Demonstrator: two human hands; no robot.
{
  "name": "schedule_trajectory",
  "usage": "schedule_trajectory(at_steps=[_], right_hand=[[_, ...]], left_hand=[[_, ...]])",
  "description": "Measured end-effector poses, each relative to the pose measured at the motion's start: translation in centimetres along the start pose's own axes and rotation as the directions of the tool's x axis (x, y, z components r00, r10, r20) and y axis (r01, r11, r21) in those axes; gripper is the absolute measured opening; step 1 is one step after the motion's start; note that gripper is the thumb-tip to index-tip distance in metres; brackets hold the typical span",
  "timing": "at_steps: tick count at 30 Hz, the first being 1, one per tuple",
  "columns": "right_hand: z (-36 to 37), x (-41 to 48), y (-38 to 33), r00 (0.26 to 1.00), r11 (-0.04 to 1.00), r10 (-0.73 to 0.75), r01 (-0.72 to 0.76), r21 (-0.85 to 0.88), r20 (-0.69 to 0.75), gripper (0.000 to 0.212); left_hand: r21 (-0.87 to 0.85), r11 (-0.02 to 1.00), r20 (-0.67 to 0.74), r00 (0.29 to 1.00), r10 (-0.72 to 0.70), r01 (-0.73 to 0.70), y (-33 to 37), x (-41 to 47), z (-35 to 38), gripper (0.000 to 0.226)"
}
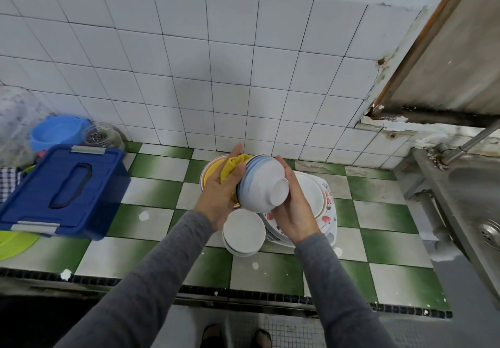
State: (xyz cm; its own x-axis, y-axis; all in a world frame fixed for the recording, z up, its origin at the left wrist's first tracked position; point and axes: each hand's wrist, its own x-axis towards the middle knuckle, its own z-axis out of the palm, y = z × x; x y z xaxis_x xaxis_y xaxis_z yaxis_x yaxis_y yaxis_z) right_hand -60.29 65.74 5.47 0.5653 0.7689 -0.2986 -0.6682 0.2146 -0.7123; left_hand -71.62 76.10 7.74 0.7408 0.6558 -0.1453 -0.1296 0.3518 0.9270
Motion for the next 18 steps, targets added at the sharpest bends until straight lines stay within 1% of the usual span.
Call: schedule_trajectory(at_steps=[2,4,5,7,9,11,13,15,16,18], right_hand=[[0.0,-0.3,-0.3,0.999,0.998,-0.044,0.043,-0.038,-0.03,0.028],[0.0,-0.6,-0.7,0.998,0.998,-0.061,0.061,-0.027,-0.016,0.03],[0.0,-0.7,-0.9,0.998,0.998,-0.068,0.068,-0.009,-0.003,0.031],[0.3,-1.0,-1.4,0.996,0.996,-0.083,0.082,0.037,0.025,0.026],[0.5,-1.3,-1.9,0.994,0.994,-0.103,0.101,0.036,0.042,0.025],[0.5,-1.5,-2.4,0.993,0.994,-0.113,0.113,-0.008,0.045,0.024],[0.4,-1.7,-3.0,0.991,0.99,-0.127,0.13,-0.06,0.046,0.028],[0.5,-1.9,-3.4,0.987,0.977,-0.157,0.161,-0.137,0.038,0.032],[0.8,-2.0,-3.5,0.983,0.965,-0.178,0.181,-0.192,0.035,0.033],[1.7,-2.3,-3.4,0.973,0.918,-0.229,0.226,-0.326,0.032,0.035]], left_hand=[[-0.086,0.996,-0.043,0.999,0.0,-0.004,-0.3,0.3,-0.2,0.041],[-0.191,0.981,-0.087,0.996,-0.001,-0.015,-0.5,0.5,-0.2,0.048],[-0.24,0.97,-0.123,0.992,-0.006,-0.024,-0.6,0.6,-0.2,0.051],[-0.287,0.957,-0.23,0.973,-0.021,-0.048,-1.0,1.0,-0.2,0.049],[-0.229,0.969,-0.376,0.927,-0.003,-0.089,-1.6,1.3,-0.3,0.044],[-0.104,0.986,-0.502,0.863,0.059,-0.127,-2.1,1.4,-0.8,0.043],[0.004,0.99,-0.558,0.821,0.119,-0.141,-1.8,1.3,-1.1,0.049],[0.063,0.979,-0.546,0.815,0.197,-0.194,-1.2,1.1,-1.0,0.051],[0.091,0.968,-0.517,0.82,0.248,-0.235,-0.8,0.8,-0.6,0.05],[0.159,0.935,-0.398,0.846,0.355,-0.318,-0.3,0.1,0.5,0.048]])
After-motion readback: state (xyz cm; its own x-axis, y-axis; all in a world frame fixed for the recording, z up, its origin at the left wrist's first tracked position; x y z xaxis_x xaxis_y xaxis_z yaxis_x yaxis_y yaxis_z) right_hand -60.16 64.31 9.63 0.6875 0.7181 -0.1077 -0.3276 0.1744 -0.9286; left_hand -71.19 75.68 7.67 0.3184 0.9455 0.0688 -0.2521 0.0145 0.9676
